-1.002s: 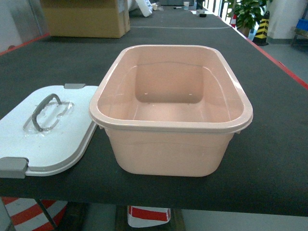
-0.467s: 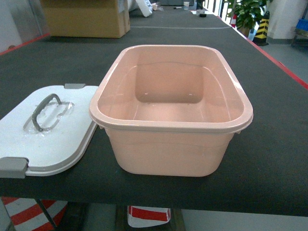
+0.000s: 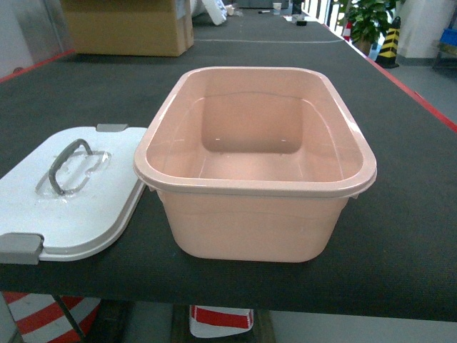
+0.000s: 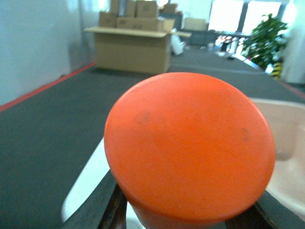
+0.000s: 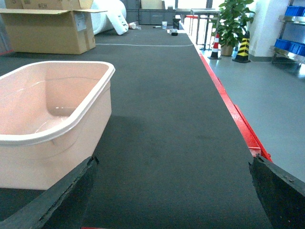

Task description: Pick capacitor and pack into box

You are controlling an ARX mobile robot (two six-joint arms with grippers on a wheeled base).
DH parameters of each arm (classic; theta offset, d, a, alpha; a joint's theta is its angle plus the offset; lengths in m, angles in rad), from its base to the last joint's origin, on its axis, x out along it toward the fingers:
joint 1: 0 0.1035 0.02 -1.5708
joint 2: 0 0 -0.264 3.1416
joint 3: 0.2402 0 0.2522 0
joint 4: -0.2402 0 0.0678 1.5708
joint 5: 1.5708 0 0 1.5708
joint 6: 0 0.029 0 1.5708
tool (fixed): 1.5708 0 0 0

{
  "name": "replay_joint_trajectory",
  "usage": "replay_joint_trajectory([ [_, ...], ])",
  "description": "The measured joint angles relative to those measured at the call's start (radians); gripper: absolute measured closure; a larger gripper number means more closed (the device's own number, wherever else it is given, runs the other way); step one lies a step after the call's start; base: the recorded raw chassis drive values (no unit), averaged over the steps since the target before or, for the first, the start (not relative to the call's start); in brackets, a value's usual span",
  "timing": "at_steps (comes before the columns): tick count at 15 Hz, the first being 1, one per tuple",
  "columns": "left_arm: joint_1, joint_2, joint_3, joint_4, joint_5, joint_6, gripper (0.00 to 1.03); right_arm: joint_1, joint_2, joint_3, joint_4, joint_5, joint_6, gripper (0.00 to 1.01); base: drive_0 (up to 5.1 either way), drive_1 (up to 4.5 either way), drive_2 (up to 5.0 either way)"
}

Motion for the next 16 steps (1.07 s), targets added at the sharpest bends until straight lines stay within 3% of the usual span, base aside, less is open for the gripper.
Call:
replay_joint_trajectory([
  [2,-0.158,0.377,0.224,0.279,0.019,0.003,0.60,0.000,0.000,0.000,0.000,0.000,0.000,0.03,0.0,0.00,0.0],
  [3,-0.216,0.569,0.358,0.339,0.040,0.009,0.60,0.000,0.000,0.000,0.000,0.000,0.000,0.03,0.0,0.00,0.0],
  [4,-0.265,0.808,0.541,0.332,0.050,0.027,0.60,0.000,0.000,0.000,0.000,0.000,0.000,0.03,0.0,0.00,0.0],
  [5,-0.282,0.955,0.667,0.292,0.061,0.034,0.60,0.000,0.000,0.000,0.000,0.000,0.000,0.03,0.0,0.00,0.0],
  [7,-0.284,1.229,0.879,0.228,0.064,0.027,0.60,0.000,0.000,0.000,0.000,0.000,0.000,0.03,0.0,0.00,0.0],
  [9,-0.283,1.332,0.924,0.210,0.078,0.011,0.60,0.000,0.000,0.000,0.000,0.000,0.000,0.03,0.0,0.00,0.0],
  [11,-0.272,1.363,0.916,0.240,0.079,0.008,0.37,0.000,0.000,0.000,0.000,0.000,0.000,0.03,0.0,0.00,0.0],
  [14,-0.225,1.223,0.822,0.261,0.112,0.012,0.03,0.000,0.000,0.000,0.000,0.000,0.000,0.03,0.0,0.00,0.0],
  [16,-0.113,1.076,0.706,0.282,0.166,0.021,0.05,0.000,0.000,0.000,0.000,0.000,0.000,0.03,0.0,0.00,0.0],
])
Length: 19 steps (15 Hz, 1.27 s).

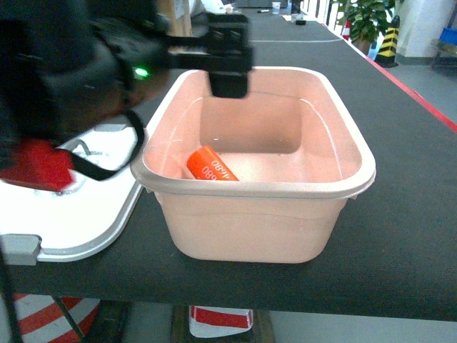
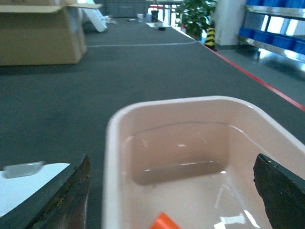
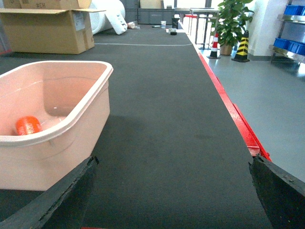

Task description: Pick capacitor and pack into box

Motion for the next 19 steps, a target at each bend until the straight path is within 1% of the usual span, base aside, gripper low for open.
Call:
replay_joint_trajectory([
  [1,0.010,-0.011,-0.009,0.003,0.005,0.001,0.05,0.000,0.000,0.000,0.000,0.000,0.000,0.03,0.0,0.00,0.0],
  [2,0.064,-0.066,-0.050,0.010,0.034,0.007,0.05,0.000,0.000,0.000,0.000,0.000,0.000,0.03,0.0,0.00,0.0],
  [3,0.148,-0.126,-0.100,0.026,0.067,0.011,0.05,0.000,0.000,0.000,0.000,0.000,0.000,0.03,0.0,0.00,0.0],
  [4,0.231,-0.140,-0.132,0.050,0.096,0.016,0.05,0.000,0.000,0.000,0.000,0.000,0.000,0.03,0.0,0.00,0.0],
  [5,0.305,-0.110,-0.159,0.070,0.121,0.019,0.05,0.000,0.000,0.000,0.000,0.000,0.000,0.03,0.0,0.00,0.0],
  [6,0.363,-0.055,-0.175,0.091,0.143,0.027,0.05,0.000,0.000,0.000,0.000,0.000,0.000,0.03,0.0,0.00,0.0],
  [8,0.453,0.037,-0.173,0.133,0.158,0.035,0.05,0.000,0.000,0.000,0.000,0.000,0.000,0.03,0.0,0.00,0.0],
  [9,0.484,0.093,-0.147,0.147,0.172,0.038,0.05,0.000,0.000,0.000,0.000,0.000,0.000,0.03,0.0,0.00,0.0],
  [10,0.500,0.165,-0.102,0.132,0.196,0.039,0.05,0.000,0.000,0.000,0.000,0.000,0.000,0.03,0.0,0.00,0.0],
  [12,0.510,0.293,-0.032,0.101,0.230,0.042,0.05,0.000,0.000,0.000,0.000,0.000,0.000,0.03,0.0,0.00,0.0],
  [14,0.519,0.393,0.063,0.078,0.255,0.060,0.05,0.000,0.000,0.000,0.000,0.000,0.000,0.03,0.0,0.00,0.0],
  [17,0.525,0.473,0.133,0.035,0.265,0.072,0.06,0.000,0.000,0.000,0.000,0.000,0.000,0.03,0.0,0.00,0.0],
  [19,0.525,0.478,0.134,0.032,0.269,0.088,0.27,0.000,0.000,0.000,0.000,0.000,0.000,0.03,0.0,0.00,0.0],
])
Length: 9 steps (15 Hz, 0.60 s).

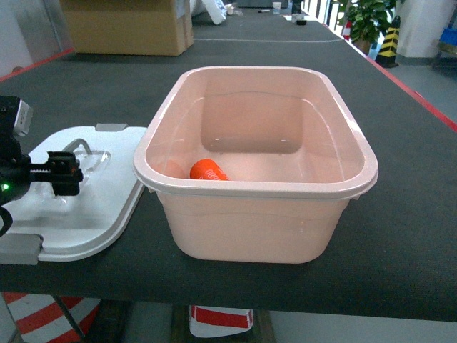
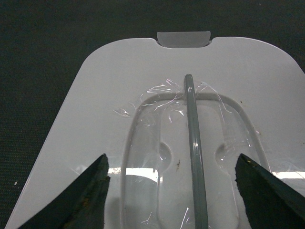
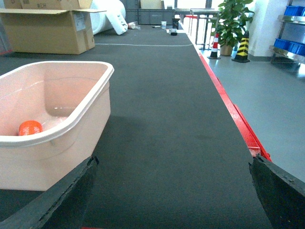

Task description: Pick capacitor and pack into box

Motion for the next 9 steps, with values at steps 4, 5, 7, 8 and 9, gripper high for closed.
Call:
replay_joint_trajectory([
  [4,0.000,0.000,0.000,0.013,0.022,0.018,0.93,0.000,0.000,0.000,0.000,0.000,0.000,0.03,0.0,0.00,0.0],
  [5,0.001,0.000,0.000,0.014,0.024,0.018,1.01,0.000,0.000,0.000,0.000,0.000,0.000,0.03,0.0,0.00,0.0],
  [7,0.005,-0.006,0.000,0.009,0.028,0.019,1.01,0.000,0.000,0.000,0.000,0.000,0.000,0.03,0.0,0.00,0.0],
  [8,0.009,-0.022,-0.004,-0.004,0.025,0.016,1.01,0.000,0.000,0.000,0.000,0.000,0.000,0.03,0.0,0.00,0.0],
  [9,0.014,-0.058,-0.013,-0.029,0.023,0.005,1.01,0.000,0.000,0.000,0.000,0.000,0.000,0.03,0.0,0.00,0.0],
])
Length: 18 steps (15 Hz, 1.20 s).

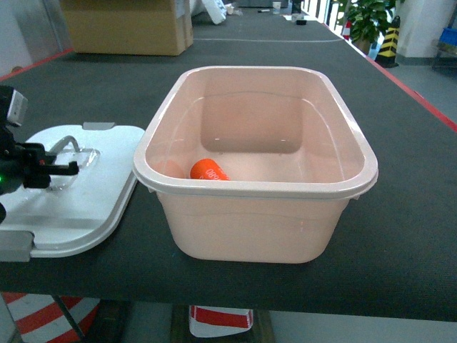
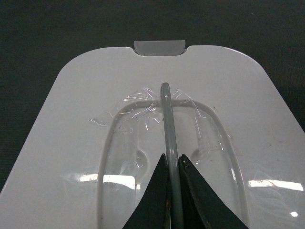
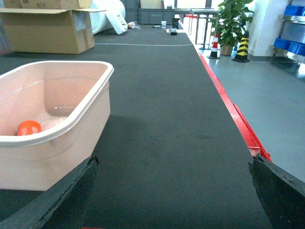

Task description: Pick capacitor and pack into box

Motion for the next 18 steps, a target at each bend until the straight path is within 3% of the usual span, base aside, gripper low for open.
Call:
replay_joint_trajectory([
  [3,0.001,-0.245,-0.010,-0.096,-0.066,-0.035,1.01,0.000,0.000,0.000,0.000,0.000,0.000,0.03,0.0,0.00,0.0],
  [5,-0.048,-0.416,-0.014,-0.136,-0.133,-0.075,1.01,0.000,0.000,0.000,0.000,0.000,0.000,0.03,0.0,0.00,0.0],
  [6,-0.165,-0.509,-0.035,-0.159,-0.202,-0.109,1.01,0.000,0.000,0.000,0.000,0.000,0.000,0.03,0.0,0.00,0.0],
  [8,-0.297,-0.515,-0.038,-0.190,-0.293,-0.139,1.01,0.000,0.000,0.000,0.000,0.000,0.000,0.03,0.0,0.00,0.0],
  [10,-0.462,-0.480,0.006,-0.210,-0.398,-0.165,1.01,0.000,0.000,0.000,0.000,0.000,0.000,0.03,0.0,0.00,0.0],
  [14,-0.648,-0.362,0.130,-0.281,-0.521,-0.184,1.01,0.000,0.000,0.000,0.000,0.000,0.000,0.03,0.0,0.00,0.0],
  [18,-0.719,-0.292,0.216,-0.323,-0.593,-0.192,1.01,0.000,0.000,0.000,0.000,0.000,0.000,0.03,0.0,0.00,0.0],
])
